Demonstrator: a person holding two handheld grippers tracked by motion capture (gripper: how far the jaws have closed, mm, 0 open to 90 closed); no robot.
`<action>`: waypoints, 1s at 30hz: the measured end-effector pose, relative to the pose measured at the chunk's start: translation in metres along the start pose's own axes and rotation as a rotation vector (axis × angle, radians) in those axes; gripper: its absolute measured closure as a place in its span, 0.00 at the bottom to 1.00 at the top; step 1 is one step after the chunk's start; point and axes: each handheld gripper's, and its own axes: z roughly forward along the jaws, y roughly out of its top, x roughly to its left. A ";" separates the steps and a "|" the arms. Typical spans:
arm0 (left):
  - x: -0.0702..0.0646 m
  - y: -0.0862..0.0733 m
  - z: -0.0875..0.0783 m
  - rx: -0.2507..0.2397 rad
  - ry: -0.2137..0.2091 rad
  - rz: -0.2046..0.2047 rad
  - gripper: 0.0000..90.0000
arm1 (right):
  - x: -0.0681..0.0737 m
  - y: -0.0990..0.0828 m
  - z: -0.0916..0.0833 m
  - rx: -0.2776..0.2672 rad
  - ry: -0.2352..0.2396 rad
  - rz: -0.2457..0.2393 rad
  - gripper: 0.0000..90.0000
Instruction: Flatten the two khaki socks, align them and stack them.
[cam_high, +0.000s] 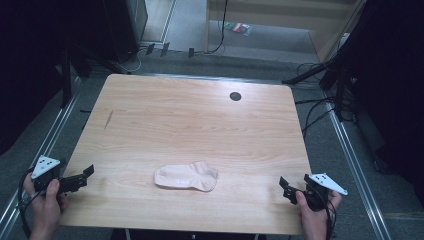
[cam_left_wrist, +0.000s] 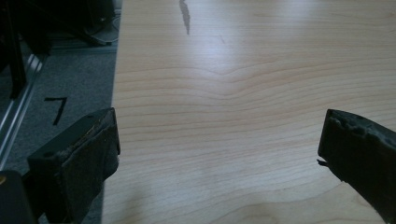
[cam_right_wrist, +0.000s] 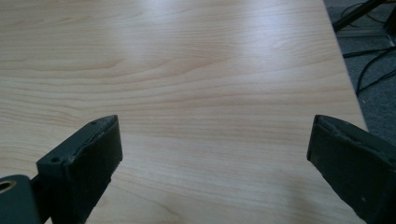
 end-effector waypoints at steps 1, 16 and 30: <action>0.002 -0.001 -0.001 -0.001 -0.004 -0.010 0.00 | -0.004 -0.002 -0.002 0.001 -0.004 0.003 0.04; -0.003 -0.005 0.003 -0.012 -0.020 0.004 0.00 | -0.013 -0.012 -0.011 0.009 -0.007 0.023 0.04; -0.001 -0.005 0.004 -0.016 -0.058 -0.004 0.00 | -0.013 -0.012 -0.009 0.024 -0.024 0.035 0.06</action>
